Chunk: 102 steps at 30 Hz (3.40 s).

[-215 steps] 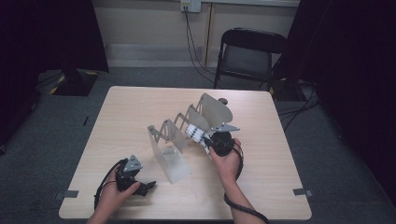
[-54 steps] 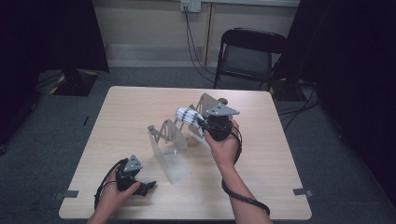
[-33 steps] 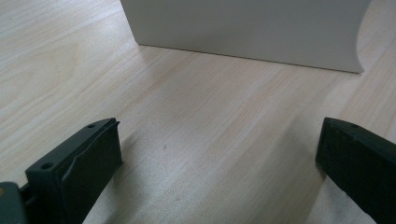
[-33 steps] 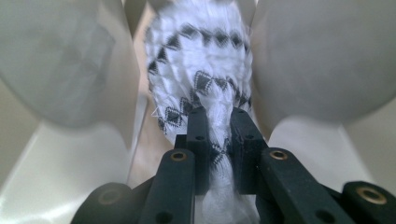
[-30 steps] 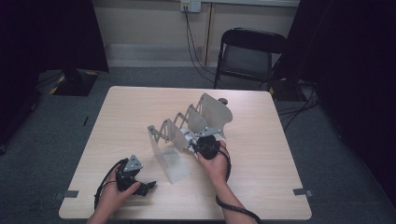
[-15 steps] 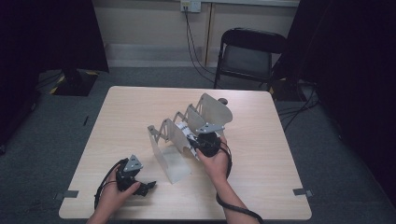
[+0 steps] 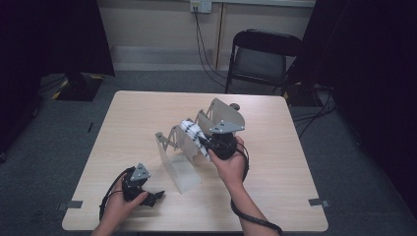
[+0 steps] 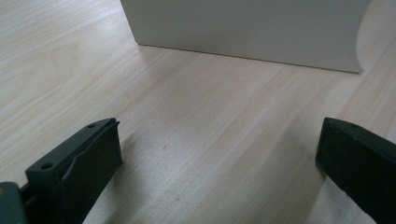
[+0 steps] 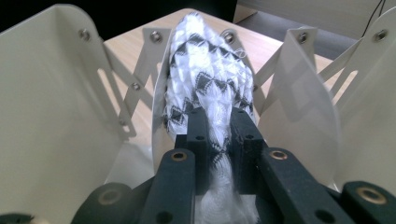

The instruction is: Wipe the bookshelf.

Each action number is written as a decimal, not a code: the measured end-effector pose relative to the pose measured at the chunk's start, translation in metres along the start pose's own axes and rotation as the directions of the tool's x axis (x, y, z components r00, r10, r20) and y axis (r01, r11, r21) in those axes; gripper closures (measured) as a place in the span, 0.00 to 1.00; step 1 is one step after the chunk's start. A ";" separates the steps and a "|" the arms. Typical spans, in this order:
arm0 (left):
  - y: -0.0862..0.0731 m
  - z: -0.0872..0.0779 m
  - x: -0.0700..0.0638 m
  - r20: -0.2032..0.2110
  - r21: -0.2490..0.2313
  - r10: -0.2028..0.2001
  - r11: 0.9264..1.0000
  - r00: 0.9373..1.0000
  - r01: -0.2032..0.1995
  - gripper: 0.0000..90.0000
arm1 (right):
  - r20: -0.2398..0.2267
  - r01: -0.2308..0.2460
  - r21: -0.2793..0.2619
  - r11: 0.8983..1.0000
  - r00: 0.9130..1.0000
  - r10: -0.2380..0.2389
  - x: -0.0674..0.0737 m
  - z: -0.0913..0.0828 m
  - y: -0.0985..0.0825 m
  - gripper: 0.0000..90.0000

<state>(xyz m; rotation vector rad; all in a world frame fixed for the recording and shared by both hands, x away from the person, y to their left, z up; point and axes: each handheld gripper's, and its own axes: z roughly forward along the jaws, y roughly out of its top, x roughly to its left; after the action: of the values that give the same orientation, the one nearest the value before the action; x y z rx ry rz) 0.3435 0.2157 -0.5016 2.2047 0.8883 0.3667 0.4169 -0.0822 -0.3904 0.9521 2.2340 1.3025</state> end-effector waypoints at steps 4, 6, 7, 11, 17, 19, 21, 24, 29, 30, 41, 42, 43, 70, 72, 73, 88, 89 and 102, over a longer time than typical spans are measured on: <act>0.000 0.000 0.000 0.000 0.000 0.000 1.000 1.000 0.000 0.00 | -0.012 -0.005 0.021 1.000 1.000 0.005 0.001 0.002 -0.010 0.89; 0.000 0.000 0.000 0.000 -0.001 -0.001 1.000 1.000 0.001 0.00 | -0.018 -0.004 0.039 0.999 1.000 0.004 0.002 0.006 -0.018 0.89; 0.000 0.000 0.000 0.000 0.000 0.000 1.000 1.000 0.000 0.00 | -0.019 -0.005 0.051 0.999 1.000 0.006 0.003 0.007 -0.022 0.89; 0.000 0.000 0.000 0.000 0.000 0.000 1.000 1.000 0.000 0.00 | -0.031 -0.010 0.083 0.996 0.999 0.013 0.005 0.015 -0.037 0.89; 0.000 0.000 0.000 0.000 0.000 0.000 1.000 1.000 0.000 0.00 | -0.029 -0.012 0.146 0.989 0.999 0.017 0.008 0.027 -0.062 0.89; 0.000 0.000 0.000 0.000 0.000 0.000 1.000 1.000 0.000 0.00 | -0.023 -0.013 0.167 0.986 1.000 0.017 0.007 0.031 -0.068 0.89; 0.000 0.000 0.000 0.000 0.000 0.000 1.000 1.000 0.000 0.00 | -0.022 -0.017 0.184 0.983 1.000 0.022 0.006 0.035 -0.073 0.89; 0.000 0.000 0.000 0.000 0.000 0.000 1.000 1.000 0.000 0.00 | -0.017 -0.021 0.204 0.979 1.000 0.025 0.005 0.039 -0.079 0.89; 0.000 0.000 0.000 0.000 0.000 0.000 1.000 1.000 0.000 0.00 | -0.014 -0.012 0.214 0.977 1.000 0.016 0.006 0.041 -0.083 0.89; 0.000 0.000 0.000 0.000 0.000 0.000 1.000 1.000 0.000 0.00 | -0.013 -0.013 0.215 0.977 1.000 0.016 0.006 0.041 -0.083 0.89; 0.000 0.000 0.000 0.001 0.000 0.001 1.000 1.000 -0.001 0.00 | -0.009 -0.019 0.168 0.986 1.000 0.021 0.003 0.024 -0.061 0.89; 0.000 0.000 0.000 0.001 0.000 0.001 1.000 1.000 -0.001 0.00 | -0.007 -0.016 0.160 0.987 1.000 0.018 0.003 0.021 -0.056 0.89; 0.000 0.000 0.000 0.001 0.000 0.001 1.000 1.000 -0.001 0.00 | -0.005 -0.016 0.146 0.989 1.000 0.017 0.002 0.017 -0.050 0.89; 0.001 0.001 0.000 0.006 0.002 0.002 1.000 1.000 -0.002 0.00 | -0.027 -0.008 0.220 0.976 1.000 0.015 0.009 0.035 -0.070 0.89; 0.001 0.001 0.000 0.007 0.002 0.000 1.000 1.000 0.000 0.00 | -0.024 -0.006 0.234 0.972 1.000 0.012 0.009 0.038 -0.077 0.89; 0.001 0.001 0.000 0.006 0.003 0.002 1.000 1.000 -0.002 0.00 | -0.026 -0.011 0.237 0.972 0.999 0.018 0.009 0.039 -0.079 0.89; 0.001 0.001 0.000 0.004 0.003 0.006 1.000 1.000 -0.006 0.00 | -0.047 -0.020 0.155 0.988 0.999 0.028 0.010 0.018 -0.054 0.89; 0.001 0.001 0.000 0.004 0.003 0.006 1.000 1.000 -0.006 0.00 | -0.045 -0.017 0.149 0.989 0.999 0.024 0.011 0.016 -0.050 0.89; 0.001 0.001 0.000 0.004 0.003 0.006 1.000 1.000 -0.006 0.00 | -0.001 0.027 0.025 0.999 1.000 -0.027 0.011 -0.018 0.008 0.89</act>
<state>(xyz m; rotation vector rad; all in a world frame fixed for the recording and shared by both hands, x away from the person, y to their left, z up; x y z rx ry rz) 0.3446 0.2147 -0.5015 2.2105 0.8809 0.3641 0.4010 -0.0820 -0.3742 0.9272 2.2602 1.2663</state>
